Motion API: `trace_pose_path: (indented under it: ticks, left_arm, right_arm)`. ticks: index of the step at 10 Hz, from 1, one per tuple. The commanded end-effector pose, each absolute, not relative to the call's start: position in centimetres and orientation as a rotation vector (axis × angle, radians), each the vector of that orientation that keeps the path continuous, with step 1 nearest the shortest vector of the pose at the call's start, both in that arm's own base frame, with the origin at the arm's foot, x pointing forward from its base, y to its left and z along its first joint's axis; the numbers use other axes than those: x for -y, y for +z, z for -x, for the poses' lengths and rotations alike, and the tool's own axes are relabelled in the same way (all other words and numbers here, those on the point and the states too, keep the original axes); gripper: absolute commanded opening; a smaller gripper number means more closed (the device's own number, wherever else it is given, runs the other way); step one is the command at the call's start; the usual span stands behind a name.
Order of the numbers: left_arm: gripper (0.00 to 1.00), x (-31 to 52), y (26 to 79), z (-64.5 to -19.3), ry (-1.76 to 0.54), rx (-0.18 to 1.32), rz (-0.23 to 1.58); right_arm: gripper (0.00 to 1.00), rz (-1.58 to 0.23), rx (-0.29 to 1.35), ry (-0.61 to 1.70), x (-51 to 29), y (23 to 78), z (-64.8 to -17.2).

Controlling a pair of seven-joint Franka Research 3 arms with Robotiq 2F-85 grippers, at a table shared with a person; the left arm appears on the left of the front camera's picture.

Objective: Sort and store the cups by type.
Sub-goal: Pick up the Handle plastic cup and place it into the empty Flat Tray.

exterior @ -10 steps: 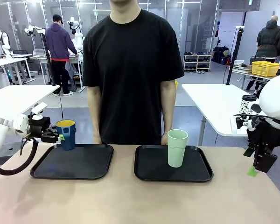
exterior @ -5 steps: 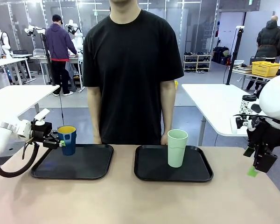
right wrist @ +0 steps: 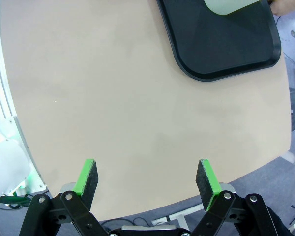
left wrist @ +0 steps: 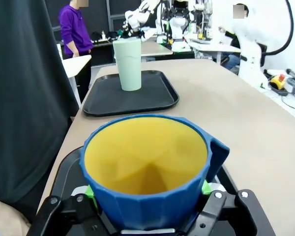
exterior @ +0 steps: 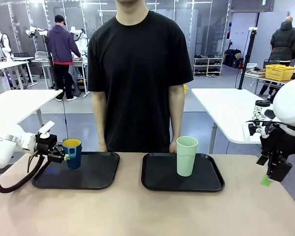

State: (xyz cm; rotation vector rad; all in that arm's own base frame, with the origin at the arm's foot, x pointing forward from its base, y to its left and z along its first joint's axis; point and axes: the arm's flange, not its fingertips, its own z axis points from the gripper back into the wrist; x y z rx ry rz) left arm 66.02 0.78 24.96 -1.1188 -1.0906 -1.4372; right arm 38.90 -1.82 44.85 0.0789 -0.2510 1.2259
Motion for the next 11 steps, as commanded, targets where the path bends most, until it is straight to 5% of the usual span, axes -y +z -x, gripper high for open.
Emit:
trace_pose_path:
  ticks: [1,10,11]
  left_arm:
    - [0.76,-1.5,23.9,-67.0,-1.488,1.109,1.134]
    - [0.76,-1.5,20.8,-67.8,-1.505,1.130,1.180]
    - [0.86,-1.4,20.9,-67.9,-1.495,1.122,1.184]
  right_arm:
    - [1.00,-0.069,0.236,1.206,1.7,44.8,-38.8]
    - [1.00,-0.069,0.236,1.206,1.7,44.8,-38.8]
    - [1.00,-0.069,0.236,1.206,1.7,44.8,-38.8]
